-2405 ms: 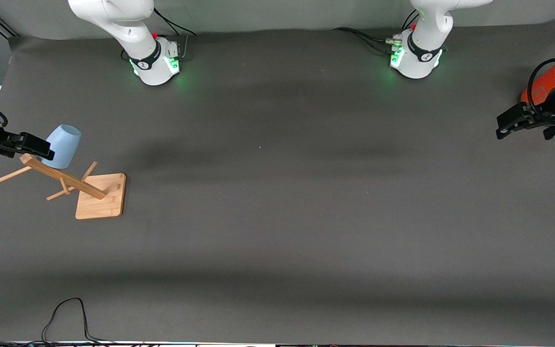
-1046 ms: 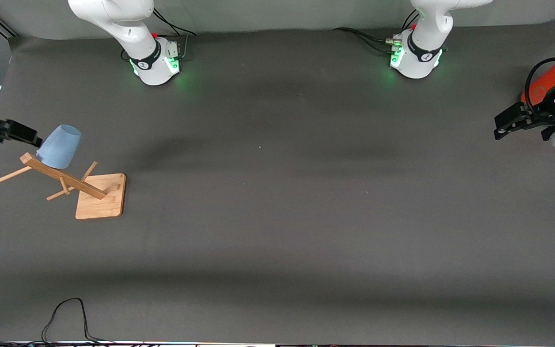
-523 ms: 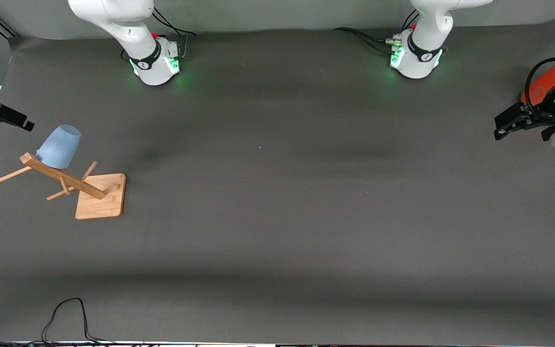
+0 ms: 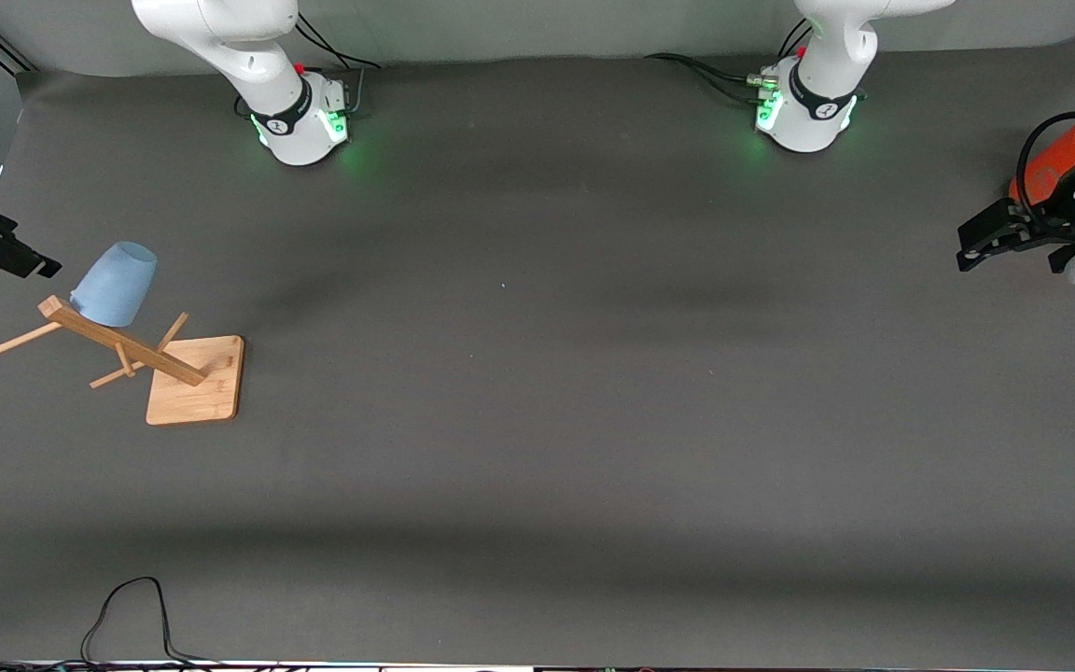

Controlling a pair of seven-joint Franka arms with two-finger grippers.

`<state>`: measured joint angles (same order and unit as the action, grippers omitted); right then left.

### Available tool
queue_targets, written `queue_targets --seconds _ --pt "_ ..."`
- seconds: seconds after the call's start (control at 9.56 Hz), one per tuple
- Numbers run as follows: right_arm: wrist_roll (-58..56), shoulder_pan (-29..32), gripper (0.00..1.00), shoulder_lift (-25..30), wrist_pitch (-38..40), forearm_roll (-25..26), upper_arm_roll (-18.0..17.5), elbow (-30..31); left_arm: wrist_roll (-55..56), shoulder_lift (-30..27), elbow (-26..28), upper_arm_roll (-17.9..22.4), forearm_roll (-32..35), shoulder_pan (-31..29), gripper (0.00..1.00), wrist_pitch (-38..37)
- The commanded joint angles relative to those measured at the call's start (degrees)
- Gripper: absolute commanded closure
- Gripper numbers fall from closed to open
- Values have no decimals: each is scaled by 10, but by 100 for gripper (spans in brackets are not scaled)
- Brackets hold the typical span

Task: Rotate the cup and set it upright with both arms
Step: 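Grasp the light blue cup on the wooden mug tree with the right gripper, then pull the cup off the mug tree peg with the right gripper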

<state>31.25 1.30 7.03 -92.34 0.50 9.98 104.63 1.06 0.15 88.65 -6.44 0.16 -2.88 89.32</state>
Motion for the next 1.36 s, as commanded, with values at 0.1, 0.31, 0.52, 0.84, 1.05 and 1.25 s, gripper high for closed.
queue_targets --seconds 0.1,0.31,0.52,0.84,1.05,1.25 --pt "16 -5 0 1 -84 -15 13 84 0 -3 -2 3 -5 4 0 1" --pt "16 -7 0 1 -138 -30 13 132 0 -3 -2 3 -5 5 0 0" --pt "16 -8 0 3 -173 -30 13 166 0 -3 -2 3 -5 5 0 0" --pt "17 -9 0 -2 -196 -30 12 177 0 -3 -2 2 -5 5 0 0" --pt "16 -10 37 -2 -197 -30 12 176 0 -3 -2 2 -5 5 0 -1" --pt "16 -10 49 -2 -197 -30 11 176 0 -3 -2 3 -5 5 0 -1"
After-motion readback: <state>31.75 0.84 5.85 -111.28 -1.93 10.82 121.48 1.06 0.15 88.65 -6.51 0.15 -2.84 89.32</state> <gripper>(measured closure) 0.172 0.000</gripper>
